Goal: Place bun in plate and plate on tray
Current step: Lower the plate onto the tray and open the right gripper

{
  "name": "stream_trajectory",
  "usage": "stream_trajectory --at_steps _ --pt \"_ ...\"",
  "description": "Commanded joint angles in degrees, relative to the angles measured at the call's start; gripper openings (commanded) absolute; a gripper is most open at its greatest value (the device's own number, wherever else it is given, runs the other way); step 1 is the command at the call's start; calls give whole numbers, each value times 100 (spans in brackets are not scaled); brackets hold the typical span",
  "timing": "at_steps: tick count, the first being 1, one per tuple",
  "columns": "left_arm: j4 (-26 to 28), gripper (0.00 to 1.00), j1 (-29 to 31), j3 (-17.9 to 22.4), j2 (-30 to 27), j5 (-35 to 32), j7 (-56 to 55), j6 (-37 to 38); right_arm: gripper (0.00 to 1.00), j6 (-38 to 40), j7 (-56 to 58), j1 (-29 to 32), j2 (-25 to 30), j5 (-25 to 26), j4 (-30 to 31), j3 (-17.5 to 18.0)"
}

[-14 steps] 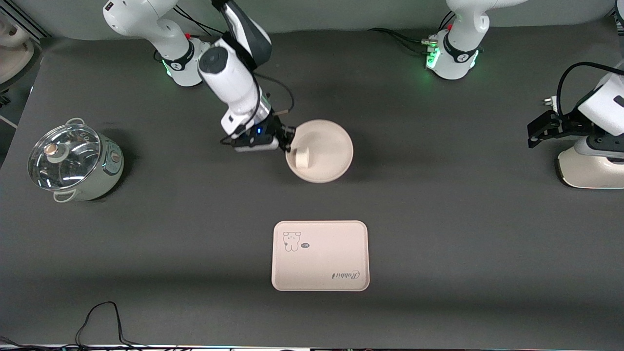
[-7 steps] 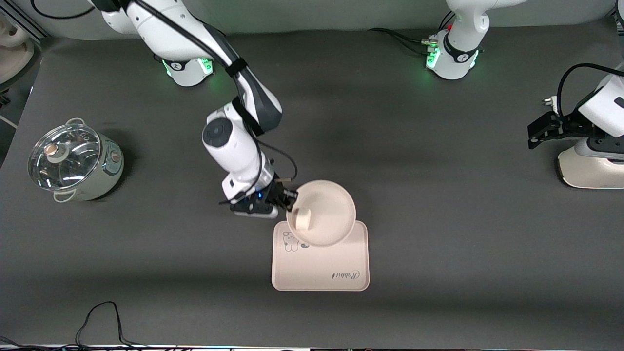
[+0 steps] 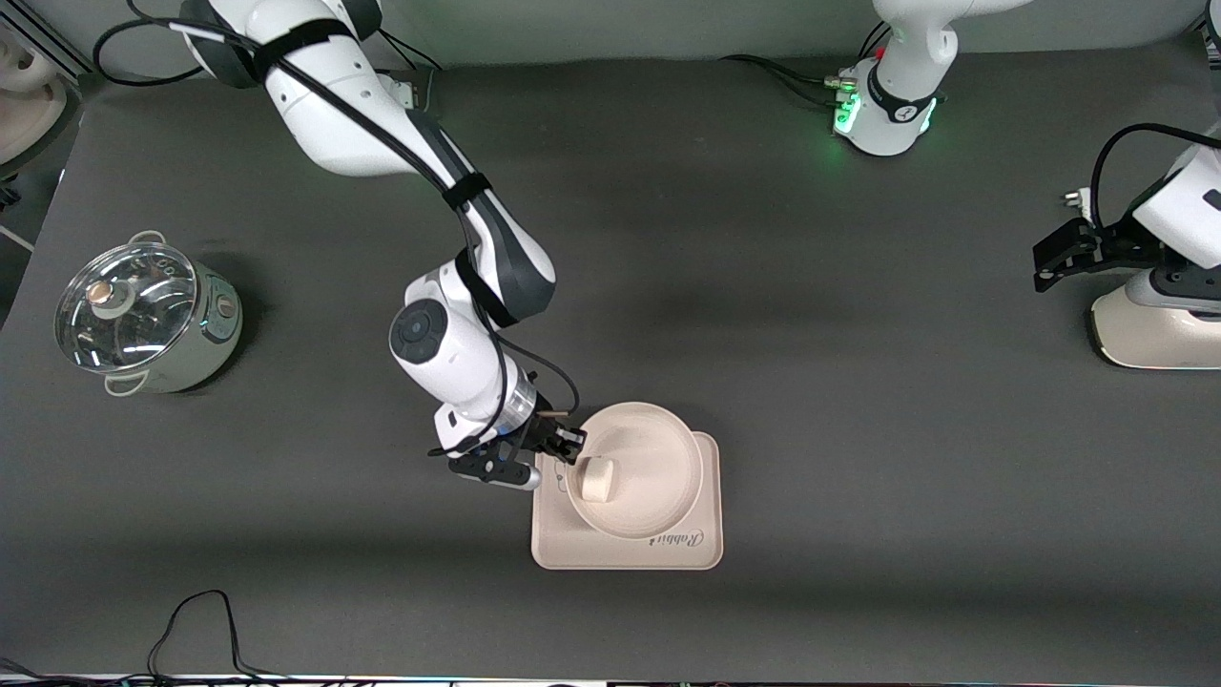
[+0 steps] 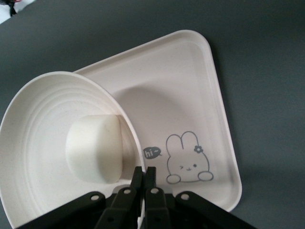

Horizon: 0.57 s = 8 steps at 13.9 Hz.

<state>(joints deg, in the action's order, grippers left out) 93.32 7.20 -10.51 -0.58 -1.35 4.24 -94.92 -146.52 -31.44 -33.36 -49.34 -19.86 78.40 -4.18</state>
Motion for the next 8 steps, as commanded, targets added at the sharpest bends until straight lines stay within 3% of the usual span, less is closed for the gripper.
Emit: stream_trajectory --at_steps 1,5,6,7,8 --pt "-138 100 -25 32 58 12 34 105 0 -591 269 14 -468 -185 -256 14" --pt "-138 100 -43 32 66 20 -28 96 0 -815 270 5 -682 -185 -256 23" --pt "-138 100 -43 32 67 20 -19 96 5 -808 261 5 -683 -185 -256 14" --pt "-138 100 -34 32 67 20 -2 96 57 -808 261 13 -674 -185 -256 14" --pt "-138 100 -34 32 67 20 -2 96 87 -808 252 14 -665 -193 -256 14"
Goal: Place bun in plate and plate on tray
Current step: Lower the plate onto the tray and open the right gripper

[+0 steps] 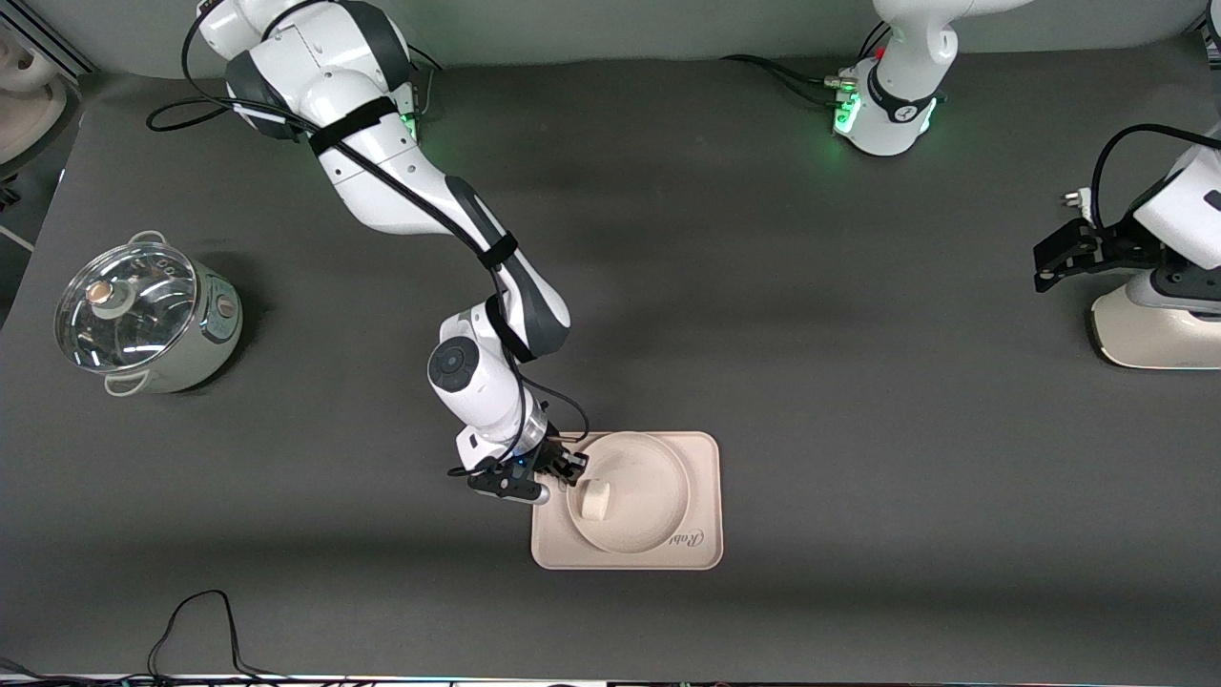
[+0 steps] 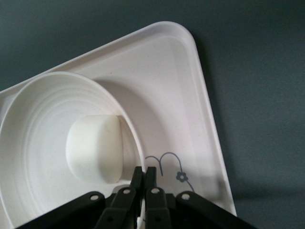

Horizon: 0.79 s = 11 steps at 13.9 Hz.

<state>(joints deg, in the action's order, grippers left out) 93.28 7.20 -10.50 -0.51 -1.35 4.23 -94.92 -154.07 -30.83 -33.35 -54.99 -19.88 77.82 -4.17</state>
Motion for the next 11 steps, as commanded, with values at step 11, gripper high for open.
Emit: stream_trajectory --at_steps 11 --pt "-126 100 -43 30 60 29 -1 96 100 3458 217 118 1875 -86 -170 -487"
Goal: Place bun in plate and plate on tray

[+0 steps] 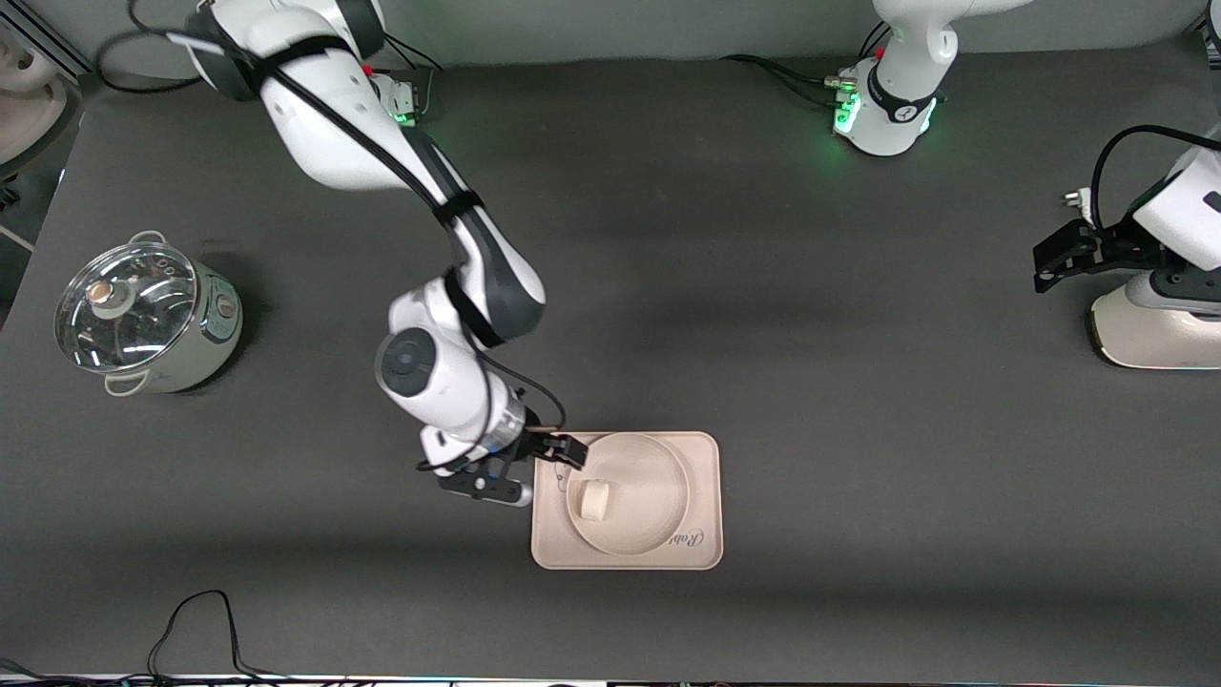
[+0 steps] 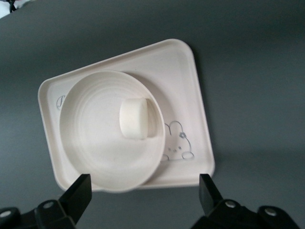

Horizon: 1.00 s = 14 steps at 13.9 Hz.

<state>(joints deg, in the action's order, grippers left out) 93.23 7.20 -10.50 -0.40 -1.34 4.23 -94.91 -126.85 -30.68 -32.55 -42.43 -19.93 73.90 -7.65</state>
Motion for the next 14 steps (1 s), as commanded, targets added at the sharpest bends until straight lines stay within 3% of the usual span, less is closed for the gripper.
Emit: stream_trajectory --at_steps 1,4,8,12,14 --pt "-121 100 -34 30 49 29 -1 105 100 1201 211 134 891 6 230 -210" --pt "-121 100 -17 30 49 38 25 105 100 2415 229 528 1831 436 483 -184" --pt "-121 100 -17 30 49 38 34 105 100 3516 1176 1415 3159 735 1125 -1" --pt "-121 100 -34 30 49 38 25 105 100 3623 2187 2540 4215 1465 2004 632" --pt "-121 100 -34 30 49 38 25 96 100 3771 2530 2657 4269 1579 1979 599"
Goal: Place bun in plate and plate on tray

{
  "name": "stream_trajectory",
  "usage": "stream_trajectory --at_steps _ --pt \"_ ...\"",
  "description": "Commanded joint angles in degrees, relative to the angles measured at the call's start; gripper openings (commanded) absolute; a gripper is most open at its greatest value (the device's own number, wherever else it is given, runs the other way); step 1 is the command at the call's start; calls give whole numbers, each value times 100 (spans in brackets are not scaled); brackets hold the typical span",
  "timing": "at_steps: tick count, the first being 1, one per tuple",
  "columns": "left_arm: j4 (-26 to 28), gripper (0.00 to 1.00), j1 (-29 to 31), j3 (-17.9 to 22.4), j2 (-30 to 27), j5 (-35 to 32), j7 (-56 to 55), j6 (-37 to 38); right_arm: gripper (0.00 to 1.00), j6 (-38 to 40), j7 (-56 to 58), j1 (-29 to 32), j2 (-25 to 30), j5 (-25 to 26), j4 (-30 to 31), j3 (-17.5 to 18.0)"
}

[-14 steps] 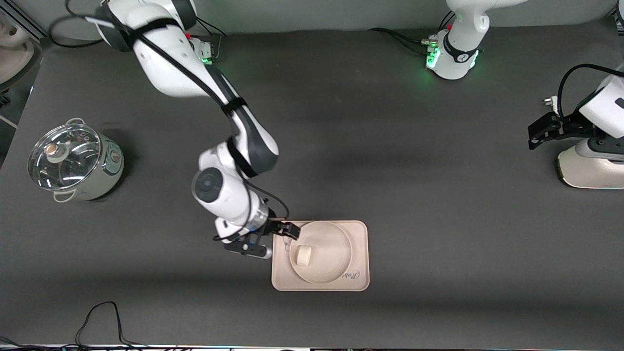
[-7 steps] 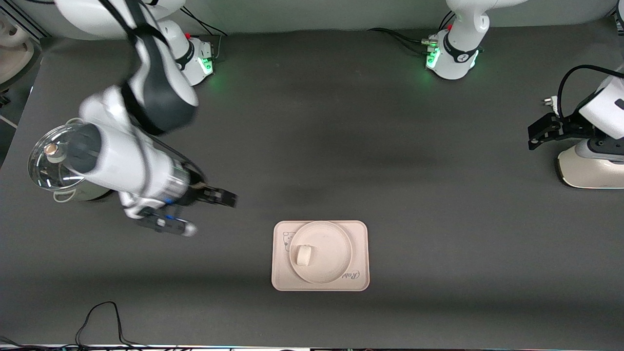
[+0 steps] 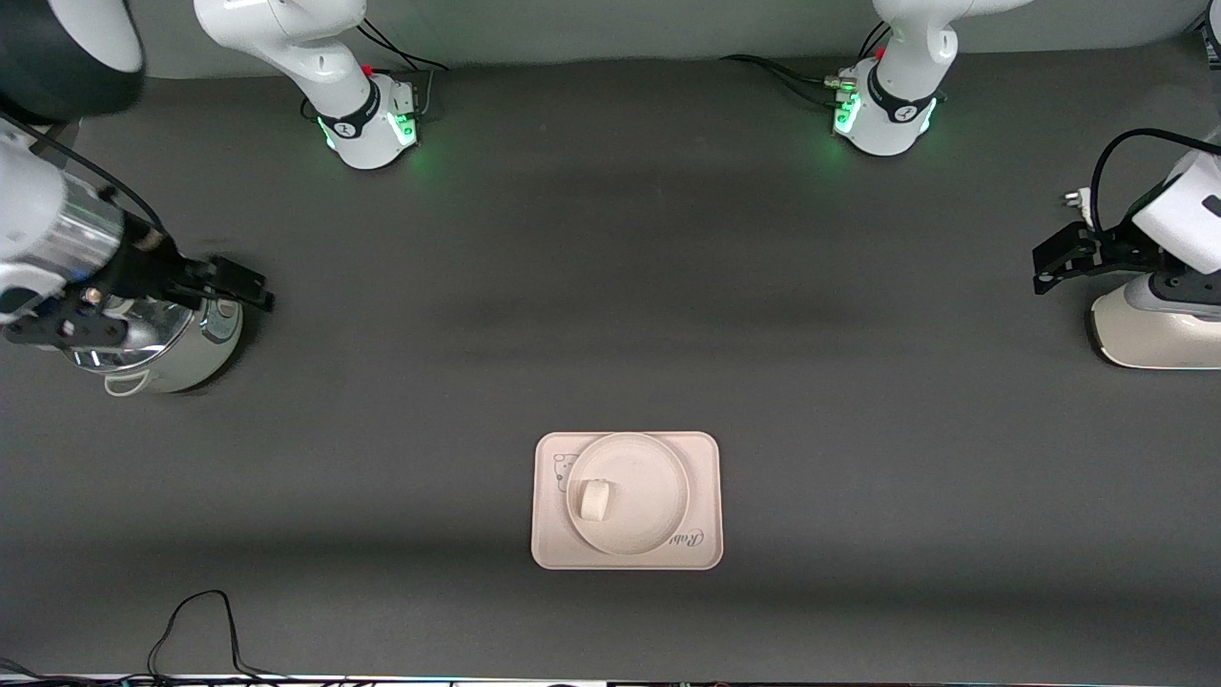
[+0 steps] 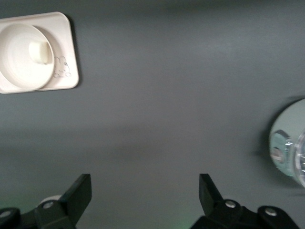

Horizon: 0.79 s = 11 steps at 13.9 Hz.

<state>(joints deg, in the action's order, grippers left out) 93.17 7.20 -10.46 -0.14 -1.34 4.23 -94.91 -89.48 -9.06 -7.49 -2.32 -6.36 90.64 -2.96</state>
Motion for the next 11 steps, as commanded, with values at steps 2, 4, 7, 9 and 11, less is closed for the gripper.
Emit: stream_trajectory --at_steps 2,4,7,9,11 --pt "-115 100 -34 26 22 37 25 96 100 54 545 116 310 468 331 -142" --pt "-115 100 -34 26 22 37 25 104 100 54 868 116 346 486 358 -379" --pt "-115 100 -34 26 22 37 25 104 100 54 985 99 346 504 349 -512" --pt "-115 100 -34 26 22 29 25 104 100 54 967 81 346 661 340 -504" --pt "-115 100 -26 26 22 37 25 104 100 54 967 90 355 688 340 -504"
